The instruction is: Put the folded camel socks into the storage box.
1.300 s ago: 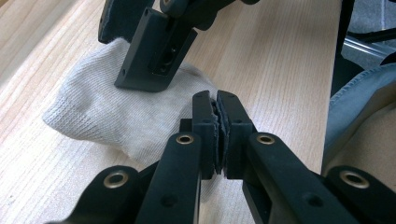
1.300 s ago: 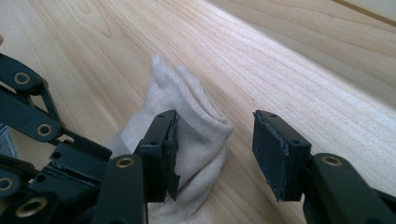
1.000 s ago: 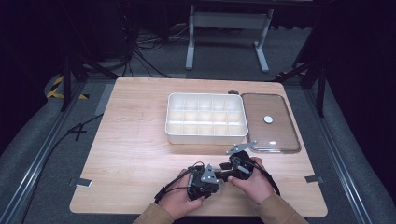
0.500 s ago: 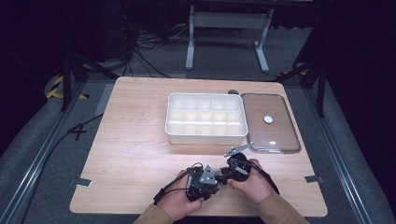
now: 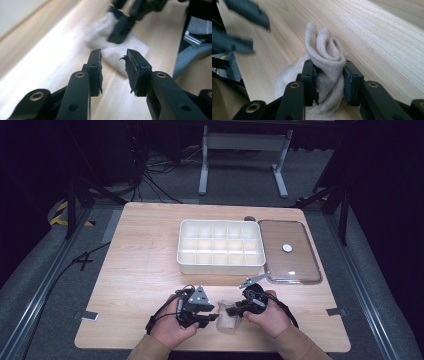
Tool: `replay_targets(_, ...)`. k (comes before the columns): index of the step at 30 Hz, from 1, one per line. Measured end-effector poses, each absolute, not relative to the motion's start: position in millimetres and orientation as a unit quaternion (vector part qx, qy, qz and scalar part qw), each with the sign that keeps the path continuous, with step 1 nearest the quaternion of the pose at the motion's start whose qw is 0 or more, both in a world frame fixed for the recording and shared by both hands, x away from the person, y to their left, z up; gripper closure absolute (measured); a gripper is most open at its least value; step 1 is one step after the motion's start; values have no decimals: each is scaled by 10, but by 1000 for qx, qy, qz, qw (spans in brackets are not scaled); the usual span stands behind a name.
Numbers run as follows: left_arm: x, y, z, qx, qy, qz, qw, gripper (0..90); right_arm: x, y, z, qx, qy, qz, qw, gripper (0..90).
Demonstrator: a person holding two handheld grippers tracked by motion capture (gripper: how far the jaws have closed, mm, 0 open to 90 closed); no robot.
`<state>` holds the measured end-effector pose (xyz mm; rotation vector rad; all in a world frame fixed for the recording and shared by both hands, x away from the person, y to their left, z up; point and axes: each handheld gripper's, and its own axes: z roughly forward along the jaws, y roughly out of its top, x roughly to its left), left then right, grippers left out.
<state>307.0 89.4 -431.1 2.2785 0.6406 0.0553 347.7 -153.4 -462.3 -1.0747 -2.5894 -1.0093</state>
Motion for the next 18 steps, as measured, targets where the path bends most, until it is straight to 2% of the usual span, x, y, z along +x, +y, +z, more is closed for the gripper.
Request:
replay_targets(7, 3167, 1067, -4321, 884, 279, 35, 373, 649, 3479, -1533, -4602, -342, -871, -343, 77, 724)
replay_targets(10, 3177, 1083, -4355, 891, 279, 39, 356, 643, 3467, -1541, -4579, -329, -874, -351, 66, 726)
replay_targets(18, 3247, 1160, -4366, 886, 291, 38, 360, 627, 3439, -1648, -4487, -310, -866, -391, 36, 725)
